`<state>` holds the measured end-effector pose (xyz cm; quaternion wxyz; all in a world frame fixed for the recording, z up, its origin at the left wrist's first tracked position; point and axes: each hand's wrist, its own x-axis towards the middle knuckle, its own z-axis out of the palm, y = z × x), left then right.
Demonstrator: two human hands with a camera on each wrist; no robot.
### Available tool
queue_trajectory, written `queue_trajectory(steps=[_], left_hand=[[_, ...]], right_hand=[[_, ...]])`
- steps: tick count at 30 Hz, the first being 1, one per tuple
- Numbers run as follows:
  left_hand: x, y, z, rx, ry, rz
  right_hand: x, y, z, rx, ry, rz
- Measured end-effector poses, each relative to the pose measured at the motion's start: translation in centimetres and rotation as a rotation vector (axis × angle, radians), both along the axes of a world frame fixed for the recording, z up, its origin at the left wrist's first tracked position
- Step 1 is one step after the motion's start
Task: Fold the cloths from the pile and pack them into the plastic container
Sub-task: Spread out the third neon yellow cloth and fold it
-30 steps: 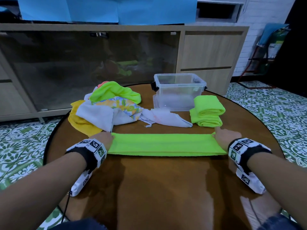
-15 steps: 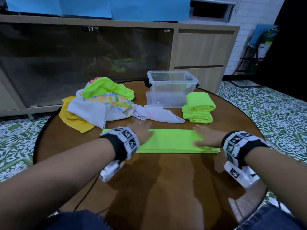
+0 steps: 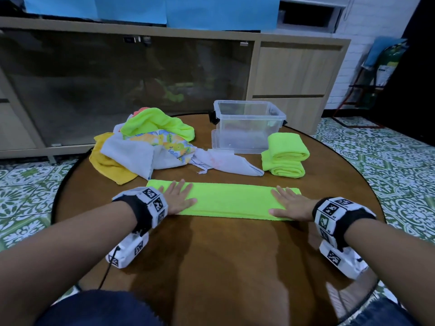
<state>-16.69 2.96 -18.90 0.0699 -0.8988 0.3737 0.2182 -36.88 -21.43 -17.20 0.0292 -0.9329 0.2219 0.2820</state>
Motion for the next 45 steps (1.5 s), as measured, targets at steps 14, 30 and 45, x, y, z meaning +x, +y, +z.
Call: queue_trajectory(steps=[14,30,45], left_hand=[[2.1,3.2,-0.6,0.035,-0.094,0.100],[1.8,4.0,0.1,0.001,-0.085,0.058],[3.1,4.9,1.3,0.016,-0.045,0.072]], right_hand=[[7.9,10.0,2.8,-0.085,-0.166,0.173],[1.7,4.7,-0.3,-0.021,-0.090,-0.012],[-3.6,-1.7,1.4,-0.295,0.030,-0.377]])
